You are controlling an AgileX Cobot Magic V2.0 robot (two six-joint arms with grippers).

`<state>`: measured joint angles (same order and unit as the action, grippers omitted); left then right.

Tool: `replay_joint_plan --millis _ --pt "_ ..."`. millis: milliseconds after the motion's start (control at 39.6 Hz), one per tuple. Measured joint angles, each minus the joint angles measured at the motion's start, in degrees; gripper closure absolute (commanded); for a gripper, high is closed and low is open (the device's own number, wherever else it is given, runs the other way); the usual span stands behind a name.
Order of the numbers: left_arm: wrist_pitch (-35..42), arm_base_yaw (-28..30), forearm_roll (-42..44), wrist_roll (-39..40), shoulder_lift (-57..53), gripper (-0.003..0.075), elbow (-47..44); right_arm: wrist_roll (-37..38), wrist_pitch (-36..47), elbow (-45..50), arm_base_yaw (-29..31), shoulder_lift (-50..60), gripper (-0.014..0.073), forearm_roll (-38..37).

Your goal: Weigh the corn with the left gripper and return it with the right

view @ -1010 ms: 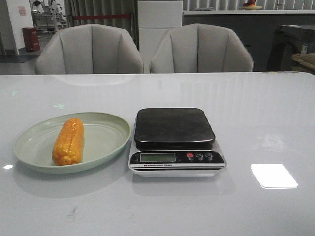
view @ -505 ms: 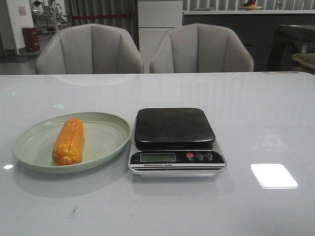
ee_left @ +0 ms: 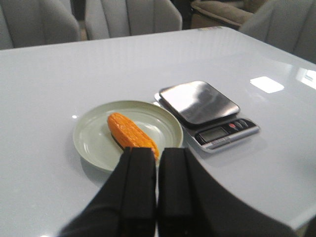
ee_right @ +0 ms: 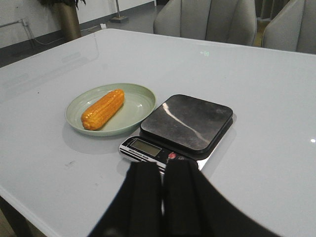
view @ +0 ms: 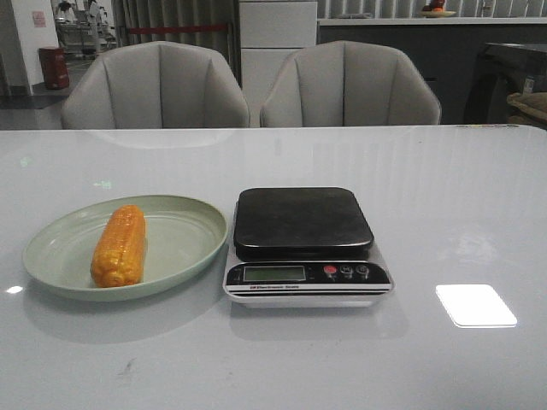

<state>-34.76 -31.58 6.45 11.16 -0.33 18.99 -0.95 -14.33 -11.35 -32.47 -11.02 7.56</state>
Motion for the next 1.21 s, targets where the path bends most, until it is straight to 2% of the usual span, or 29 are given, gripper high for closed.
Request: replay_joint_plan --millis 227,379,505,707,1212 --pt "12.0 13.69 0.0 0.0 0.0 0.0596 -7.16 0.0 0.0 0.0 0.0 0.1 0.0428 0.0" --pt "15.57 22.48 0.0 0.0 0.0 0.0596 -12.67 0.0 0.0 0.0 0.0 0.1 0.0428 0.0" --pt "18.69 27.45 0.0 0.0 0.0 0.0596 -16.93 0.0 0.0 0.0 0.0 0.1 0.0428 0.0" --pt "27.58 30.03 0.0 0.0 0.0 0.0596 -19.35 0.0 0.0 0.0 0.0 0.1 0.0428 0.0" --pt "28.77 30.12 0.0 0.0 0.0 0.0596 -19.35 0.0 0.0 0.0 0.0 0.1 0.0428 0.0"
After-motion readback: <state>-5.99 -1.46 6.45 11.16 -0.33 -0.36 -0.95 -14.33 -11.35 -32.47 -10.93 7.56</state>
